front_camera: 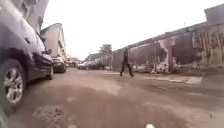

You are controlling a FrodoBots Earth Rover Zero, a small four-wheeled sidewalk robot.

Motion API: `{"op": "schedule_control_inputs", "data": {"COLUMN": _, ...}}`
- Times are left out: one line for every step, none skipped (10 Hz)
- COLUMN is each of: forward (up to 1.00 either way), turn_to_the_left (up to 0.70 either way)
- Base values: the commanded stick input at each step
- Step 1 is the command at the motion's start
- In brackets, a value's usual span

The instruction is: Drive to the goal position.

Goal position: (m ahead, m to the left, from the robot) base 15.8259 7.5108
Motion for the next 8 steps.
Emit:
{"op": "schedule_control_inputs", "data": {"forward": 0.70, "turn_to_the_left": 0.21}}
{"op": "schedule_control_inputs", "data": {"forward": 0.70, "turn_to_the_left": 0.01}}
{"op": "schedule_control_inputs", "data": {"forward": 0.70, "turn_to_the_left": 0.00}}
{"op": "schedule_control_inputs", "data": {"forward": 0.70, "turn_to_the_left": 0.00}}
{"op": "schedule_control_inputs", "data": {"forward": 0.70, "turn_to_the_left": 0.00}}
{"op": "schedule_control_inputs", "data": {"forward": 0.70, "turn_to_the_left": 0.00}}
{"op": "schedule_control_inputs", "data": {"forward": 0.70, "turn_to_the_left": 0.08}}
{"op": "schedule_control_inputs", "data": {"forward": 0.70, "turn_to_the_left": 0.31}}
